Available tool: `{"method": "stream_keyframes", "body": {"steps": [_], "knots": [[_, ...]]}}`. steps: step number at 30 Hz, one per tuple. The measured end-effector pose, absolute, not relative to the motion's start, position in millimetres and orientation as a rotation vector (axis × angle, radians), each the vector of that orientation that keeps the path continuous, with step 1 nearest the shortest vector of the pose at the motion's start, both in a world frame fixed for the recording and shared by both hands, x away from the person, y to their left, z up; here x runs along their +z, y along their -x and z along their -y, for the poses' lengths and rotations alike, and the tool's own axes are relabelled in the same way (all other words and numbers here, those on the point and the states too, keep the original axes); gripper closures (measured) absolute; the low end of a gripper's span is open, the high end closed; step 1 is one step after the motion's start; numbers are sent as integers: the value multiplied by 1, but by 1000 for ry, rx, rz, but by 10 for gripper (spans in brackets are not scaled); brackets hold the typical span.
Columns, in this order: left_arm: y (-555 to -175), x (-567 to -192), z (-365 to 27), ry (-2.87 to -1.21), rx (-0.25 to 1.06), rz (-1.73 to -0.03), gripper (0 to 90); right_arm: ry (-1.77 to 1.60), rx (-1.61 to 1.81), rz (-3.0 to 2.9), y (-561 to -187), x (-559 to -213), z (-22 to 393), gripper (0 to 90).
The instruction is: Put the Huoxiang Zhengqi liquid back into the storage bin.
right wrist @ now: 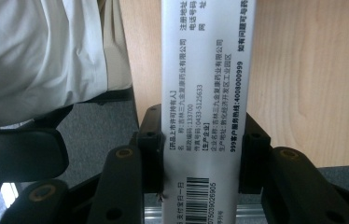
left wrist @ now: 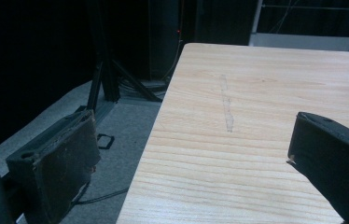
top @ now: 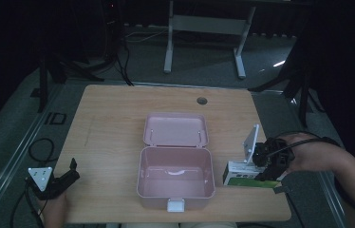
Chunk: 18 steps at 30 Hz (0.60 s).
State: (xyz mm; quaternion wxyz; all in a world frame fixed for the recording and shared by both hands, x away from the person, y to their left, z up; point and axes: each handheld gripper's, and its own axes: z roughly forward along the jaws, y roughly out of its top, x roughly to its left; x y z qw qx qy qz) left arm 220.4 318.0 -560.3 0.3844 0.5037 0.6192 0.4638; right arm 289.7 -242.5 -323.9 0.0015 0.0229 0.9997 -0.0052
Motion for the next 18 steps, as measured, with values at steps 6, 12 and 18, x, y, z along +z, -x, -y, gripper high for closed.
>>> {"method": "stream_keyframes", "body": {"steps": [6,12,18], "knots": [[-221,-560,-317,-1289,1185,-1580,21,-87,32,-3121,-289,-310,241,617],[-221,-560,-317,-1293,1185,-1581,21,-73,76,-3109,-291,-301,231,617],[-221,-560,-318,-1288,1185,-1581,21,-58,98,-3109,-294,-296,214,617]]}}
